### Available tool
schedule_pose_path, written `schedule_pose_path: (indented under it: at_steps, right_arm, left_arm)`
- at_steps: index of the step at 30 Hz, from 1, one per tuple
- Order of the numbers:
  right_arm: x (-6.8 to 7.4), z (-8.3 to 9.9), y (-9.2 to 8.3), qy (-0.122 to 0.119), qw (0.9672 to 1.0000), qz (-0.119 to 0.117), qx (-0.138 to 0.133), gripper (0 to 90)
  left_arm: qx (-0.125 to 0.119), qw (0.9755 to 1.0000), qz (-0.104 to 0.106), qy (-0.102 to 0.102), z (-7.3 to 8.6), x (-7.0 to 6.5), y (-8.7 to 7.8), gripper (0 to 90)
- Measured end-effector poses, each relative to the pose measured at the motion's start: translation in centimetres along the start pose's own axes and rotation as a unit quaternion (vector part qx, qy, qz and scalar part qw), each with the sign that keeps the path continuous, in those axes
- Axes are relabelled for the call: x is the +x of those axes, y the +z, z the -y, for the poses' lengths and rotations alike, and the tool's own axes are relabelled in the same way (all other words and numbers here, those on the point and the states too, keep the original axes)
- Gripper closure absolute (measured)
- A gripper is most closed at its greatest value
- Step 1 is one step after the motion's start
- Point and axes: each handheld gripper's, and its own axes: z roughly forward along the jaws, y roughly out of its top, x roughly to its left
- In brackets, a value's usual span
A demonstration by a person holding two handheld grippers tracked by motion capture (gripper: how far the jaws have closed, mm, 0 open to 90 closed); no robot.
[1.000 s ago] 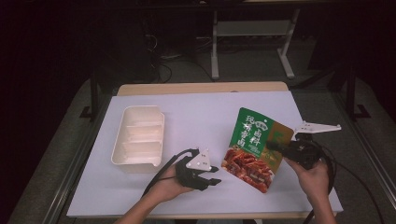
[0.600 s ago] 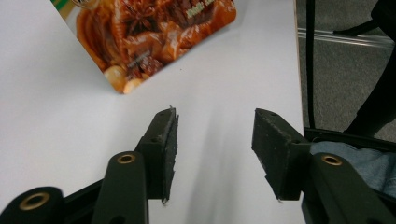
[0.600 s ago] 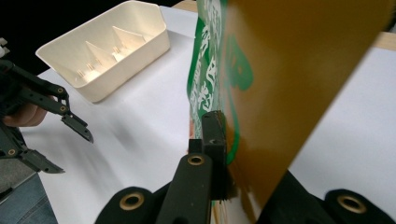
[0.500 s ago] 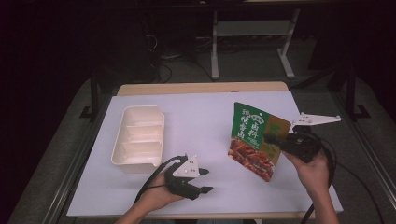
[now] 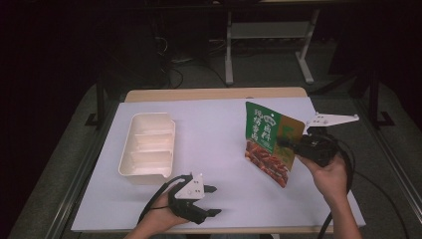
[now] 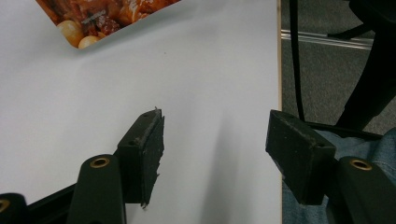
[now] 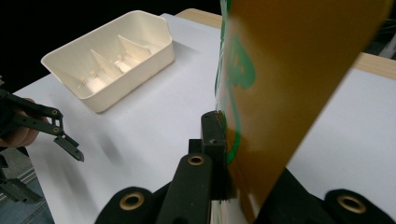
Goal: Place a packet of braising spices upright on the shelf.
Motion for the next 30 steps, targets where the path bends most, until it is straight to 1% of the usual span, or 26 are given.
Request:
schedule_pose_path:
  at_steps: [4, 5, 10, 11, 12, 14, 15, 16, 18, 19, 20, 24, 29, 30]
  right_arm:
    - [0.6, -0.7, 0.5, -0.006, 0.9999, -0.009, -0.001, 89.6]
    - [0.7, -0.9, 0.6, -0.009, 0.9999, -0.010, -0.001, 89.6]
    - [1.7, -2.2, 1.7, -0.022, 0.9994, -0.026, 0.001, 89.6]
    - [1.7, -2.2, 1.7, -0.022, 0.9994, -0.026, 0.001, 89.6]
    - [2.0, -2.7, 2.2, -0.027, 0.9991, -0.033, 0.002, 89.6]
    - [2.2, -3.0, 2.4, -0.029, 0.9989, -0.036, 0.001, 89.6]
    - [2.5, -3.3, 2.7, -0.033, 0.9986, -0.040, 0.002, 89.6]
    - [2.7, -3.6, 2.9, -0.037, 0.9983, -0.044, 0.000, 89.6]
    - [3.1, -4.1, 3.2, -0.043, 0.9978, -0.051, -0.002, 89.6]
    - [3.5, -4.6, 3.6, -0.049, 0.9971, -0.058, -0.004, 89.6]
    - [3.5, -4.6, 3.6, -0.049, 0.9971, -0.058, -0.004, 89.6]
    - [4.4, -5.7, 4.6, -0.064, 0.9956, -0.069, -0.002, 89.6]
    - [5.6, -7.0, 6.0, -0.080, 0.9934, -0.082, -0.002, 89.6]
    - [6.0, -7.4, 6.5, -0.085, 0.9925, -0.088, -0.003, 89.6]
  left_arm:
    - [-0.006, 1.0000, -0.003, 0.003, 0.5, -0.5, -0.3, 33.8]
    - [-0.007, 0.9999, -0.003, 0.006, 0.6, -0.6, -0.3, 33.6]
    - [-0.011, 0.9999, -0.002, 0.004, 1.3, -1.1, -0.3, 31.2]
    - [-0.013, 0.9999, -0.003, 0.004, 1.4, -1.1, -0.4, 31.2]
    - [-0.013, 0.9999, -0.003, 0.001, 1.6, -1.2, -0.4, 30.1]
    - [-0.016, 0.9999, -0.002, -0.003, 1.8, -1.3, -0.5, 30.0]
    - [-0.017, 0.9999, -0.004, 0.000, 1.8, -1.2, -0.6, 29.9]
    - [-0.018, 0.9998, -0.004, -0.003, 1.9, -1.3, -0.6, 29.6]
    - [-0.021, 0.9998, -0.008, 0.003, 1.9, -1.3, -0.7, 29.5]
    - [-0.020, 0.9998, -0.008, 0.005, 2.0, -1.3, -0.8, 29.4]
    - [-0.021, 0.9997, -0.008, 0.005, 2.0, -1.3, -0.8, 29.4]
    - [-0.021, 0.9997, -0.008, 0.007, 2.0, -1.4, -1.0, 28.9]
    - [-0.023, 0.9997, -0.008, 0.010, 2.2, -1.6, -0.9, 25.7]
    - [-0.024, 0.9997, -0.007, 0.009, 2.2, -1.7, -0.8, 25.0]
